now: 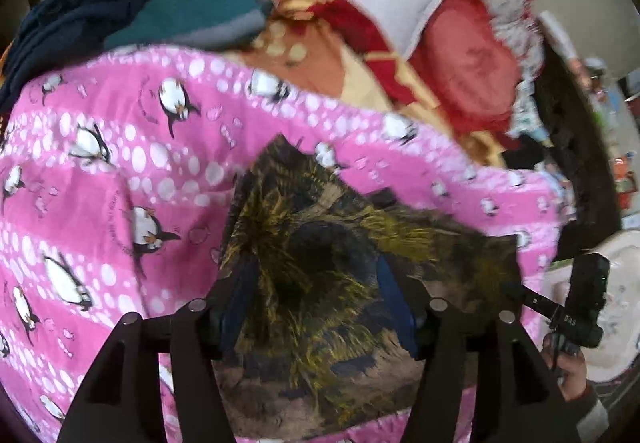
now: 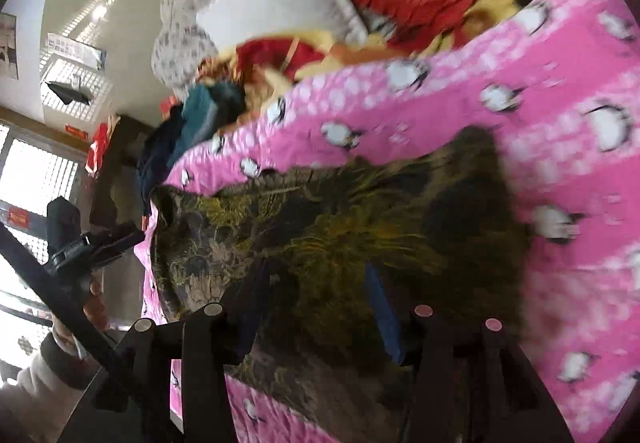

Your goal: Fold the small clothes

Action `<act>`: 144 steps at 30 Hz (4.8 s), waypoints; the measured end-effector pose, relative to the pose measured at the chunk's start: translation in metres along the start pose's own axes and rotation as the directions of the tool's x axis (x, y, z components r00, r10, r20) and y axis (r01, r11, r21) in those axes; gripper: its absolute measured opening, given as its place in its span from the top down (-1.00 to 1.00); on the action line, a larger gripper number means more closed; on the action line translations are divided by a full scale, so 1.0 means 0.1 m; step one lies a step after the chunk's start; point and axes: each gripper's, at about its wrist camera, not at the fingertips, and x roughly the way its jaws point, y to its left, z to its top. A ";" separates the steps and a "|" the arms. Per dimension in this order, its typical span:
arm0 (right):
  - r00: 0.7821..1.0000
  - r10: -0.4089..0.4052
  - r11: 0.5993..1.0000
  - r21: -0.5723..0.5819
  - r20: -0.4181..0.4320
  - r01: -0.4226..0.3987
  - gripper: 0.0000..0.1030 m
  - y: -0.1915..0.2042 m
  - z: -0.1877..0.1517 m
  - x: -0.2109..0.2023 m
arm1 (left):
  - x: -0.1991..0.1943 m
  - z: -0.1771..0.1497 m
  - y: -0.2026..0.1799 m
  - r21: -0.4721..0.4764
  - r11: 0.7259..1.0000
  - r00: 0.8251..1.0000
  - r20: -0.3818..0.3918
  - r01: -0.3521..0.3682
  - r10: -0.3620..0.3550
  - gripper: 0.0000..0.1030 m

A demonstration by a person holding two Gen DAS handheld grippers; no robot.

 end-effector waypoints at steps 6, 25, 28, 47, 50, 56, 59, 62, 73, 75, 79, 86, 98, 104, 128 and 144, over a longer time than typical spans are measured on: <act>0.979 -0.203 0.979 0.004 0.027 0.203 -0.03 -0.12 0.15 0.22 | 0.45 0.17 0.35 -0.143 0.987 0.995 -0.074 -0.079 0.069 -0.18; 0.988 -0.154 0.964 0.221 0.016 0.147 -0.40 -0.61 -1.26 -0.54 | -0.04 -1.21 0.53 -0.077 0.997 0.998 -0.066 -0.024 0.019 -0.51; 0.995 -0.097 0.976 0.196 -0.001 0.096 0.72 -0.58 -1.27 -0.45 | 0.04 -1.30 0.53 -0.073 0.997 0.996 -0.083 0.008 -0.014 0.23; 0.943 -0.331 0.933 0.134 -0.033 0.333 0.87 -0.58 -1.38 -0.77 | -0.03 -1.44 0.65 -0.042 0.996 0.991 -0.113 -0.078 0.073 0.68; 0.948 -0.317 0.938 0.144 0.000 0.314 0.81 -0.41 -1.36 -0.93 | -0.18 -1.45 0.65 -0.052 0.995 0.994 -0.077 -0.082 0.078 0.13; 0.982 -0.184 0.983 0.015 0.051 0.183 0.66 0.25 -1.12 -0.72 | -0.30 -1.45 0.60 -0.034 0.989 0.989 -0.011 -0.145 0.145 -0.18; 0.987 -0.149 0.987 -0.051 0.059 0.152 0.66 0.55 -0.94 -0.45 | -0.27 -1.43 0.55 -0.026 0.988 0.988 0.000 -0.155 0.155 -0.18; 0.992 -0.117 0.988 -0.096 0.050 0.121 0.66 0.79 -0.79 -0.20 | -0.23 -1.42 0.52 -0.022 0.988 0.989 0.008 -0.150 0.150 -0.26; 0.996 -0.084 0.972 -0.217 0.026 0.088 0.66 1.36 -0.33 0.58 | 0.01 -1.42 0.66 -0.095 0.995 0.999 -0.003 -0.041 0.040 -0.48; 0.997 -0.080 0.976 -0.203 -0.001 0.078 0.52 1.33 -0.27 0.74 | 0.08 -1.43 0.67 -0.119 0.993 1.000 -0.002 0.004 -0.005 -0.52; 0.992 -0.110 0.980 -0.172 -0.067 0.097 0.47 1.20 -0.26 1.03 | 0.19 -1.41 0.65 -0.128 0.991 0.999 0.005 0.041 -0.041 -0.62; 0.998 -0.058 0.987 -0.148 -0.020 0.055 0.47 1.25 -0.19 0.79 | 0.32 -1.35 0.55 -0.096 0.994 0.998 0.016 0.054 -0.052 -0.74; 0.997 0.026 1.000 0.006 -0.070 -0.025 0.48 0.95 -0.11 1.14 | 0.23 -1.31 0.56 -0.148 0.968 0.980 0.029 0.201 -0.199 0.81; 0.989 0.098 0.995 0.036 -0.111 -0.094 0.48 0.86 -0.04 1.15 | -0.36 -1.13 0.05 -0.078 0.955 0.954 0.122 0.285 -0.274 0.82; 0.888 -0.259 0.822 -0.570 -0.379 -0.004 -0.72 2.99 0.19 1.46 | -0.27 -1.39 -0.47 -0.051 0.961 0.956 0.129 0.270 -0.262 0.82; 0.876 -0.380 0.760 -0.640 -0.298 0.112 0.66 2.81 0.05 1.64 | -0.31 -1.53 -0.16 -0.145 0.937 0.944 0.142 0.318 -0.299 0.82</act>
